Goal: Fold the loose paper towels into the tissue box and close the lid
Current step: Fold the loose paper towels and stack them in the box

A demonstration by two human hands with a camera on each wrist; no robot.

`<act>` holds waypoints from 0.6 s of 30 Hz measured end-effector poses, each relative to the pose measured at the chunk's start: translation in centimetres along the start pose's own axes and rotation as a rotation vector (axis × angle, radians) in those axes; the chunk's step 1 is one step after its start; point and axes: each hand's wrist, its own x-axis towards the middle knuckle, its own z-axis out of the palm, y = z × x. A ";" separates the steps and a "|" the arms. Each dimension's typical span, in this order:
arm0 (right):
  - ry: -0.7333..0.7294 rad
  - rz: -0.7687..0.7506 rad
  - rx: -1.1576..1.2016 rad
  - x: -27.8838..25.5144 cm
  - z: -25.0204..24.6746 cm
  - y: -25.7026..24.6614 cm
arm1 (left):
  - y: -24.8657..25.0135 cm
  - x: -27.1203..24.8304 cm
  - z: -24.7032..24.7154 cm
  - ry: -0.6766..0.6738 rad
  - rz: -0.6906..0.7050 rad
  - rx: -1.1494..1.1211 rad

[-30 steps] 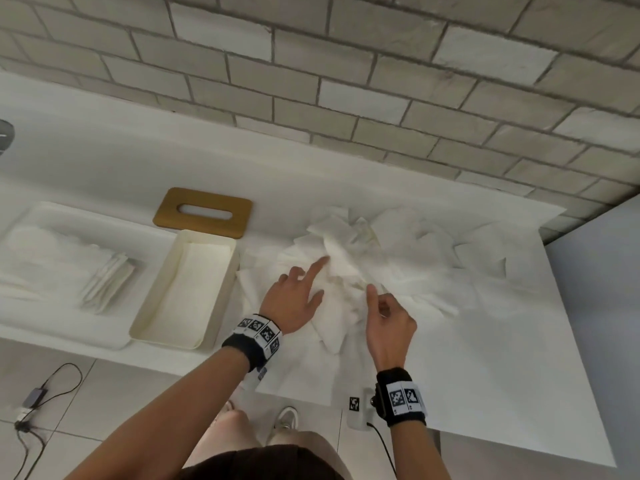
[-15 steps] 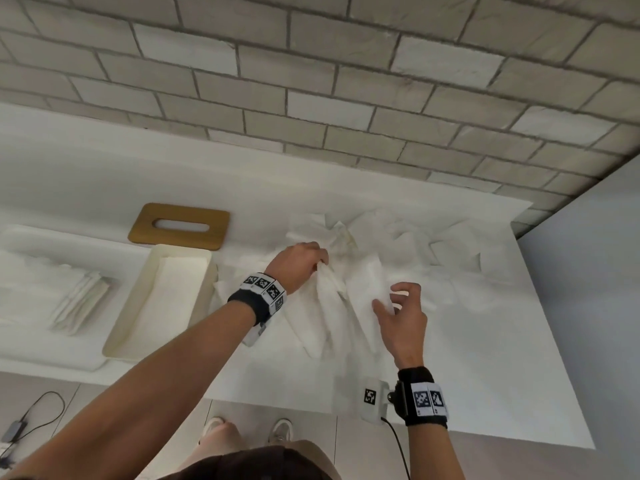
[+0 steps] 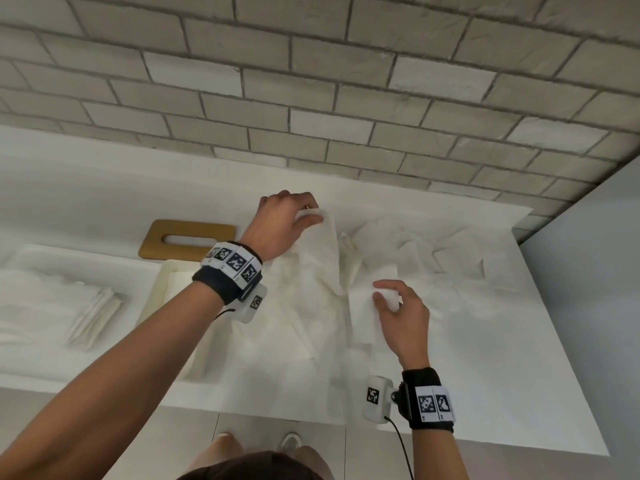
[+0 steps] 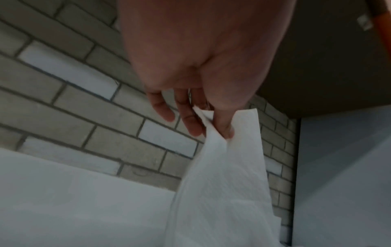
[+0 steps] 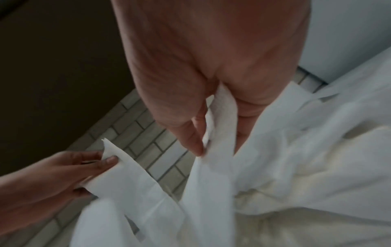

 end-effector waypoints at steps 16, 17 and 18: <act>-0.532 -0.162 0.611 -9.0 15.7 -23.2 | -11.6 -8.1 -21.2 0.373 -0.139 0.106; -0.516 -0.153 0.517 -9.4 17.6 -22.7 | -12.2 -8.6 -21.9 0.404 -0.119 0.121; -0.496 -0.142 0.389 -9.9 19.4 -22.0 | -12.8 -9.2 -22.5 0.431 -0.098 0.133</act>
